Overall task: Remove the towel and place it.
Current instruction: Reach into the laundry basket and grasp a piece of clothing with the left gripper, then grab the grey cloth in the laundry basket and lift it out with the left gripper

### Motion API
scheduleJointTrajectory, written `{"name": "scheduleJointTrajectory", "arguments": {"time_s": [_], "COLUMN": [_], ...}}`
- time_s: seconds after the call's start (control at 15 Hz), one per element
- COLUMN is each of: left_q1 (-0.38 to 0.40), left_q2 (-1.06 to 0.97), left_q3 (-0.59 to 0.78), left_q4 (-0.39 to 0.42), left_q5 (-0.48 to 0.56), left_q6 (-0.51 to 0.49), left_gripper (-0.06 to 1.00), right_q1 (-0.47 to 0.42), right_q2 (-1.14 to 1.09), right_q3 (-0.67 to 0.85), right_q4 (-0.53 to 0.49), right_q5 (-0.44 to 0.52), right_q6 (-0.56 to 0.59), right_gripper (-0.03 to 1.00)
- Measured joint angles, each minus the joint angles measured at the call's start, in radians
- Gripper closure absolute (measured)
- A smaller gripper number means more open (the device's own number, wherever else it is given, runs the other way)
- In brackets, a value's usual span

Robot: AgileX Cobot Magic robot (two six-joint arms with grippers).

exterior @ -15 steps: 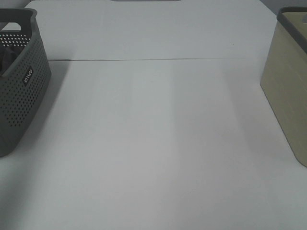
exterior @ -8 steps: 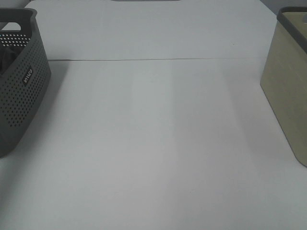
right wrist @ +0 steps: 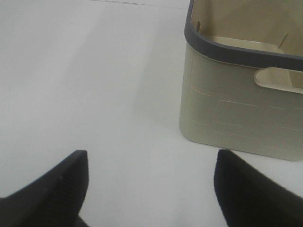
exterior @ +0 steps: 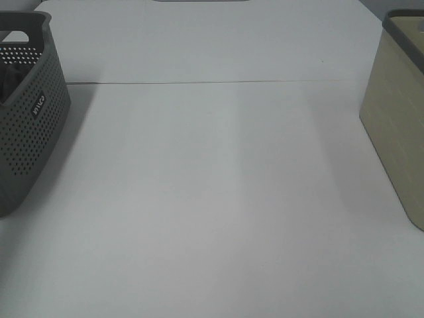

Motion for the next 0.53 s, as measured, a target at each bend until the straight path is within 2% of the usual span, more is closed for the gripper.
{"name": "scheduleJointTrajectory", "arguments": {"time_s": [0.27,0.53], "left_q1": [0.000,0.000], "left_q2": [0.091,0.140], "left_q3": [0.000,0.000], "left_q4": [0.029,0.032], "left_q5": [-0.105,-0.116], "left_q6": [0.008,0.031], "left_gripper": [-0.04,-0.03], "right_q1": [0.000,0.000], "right_q2": [0.000,0.000], "right_q3": [0.000,0.000], "right_q4": [0.000,0.000], "right_q5": [0.000,0.000], "right_q6": [0.000,0.000], "right_gripper": [0.24,0.24]}}
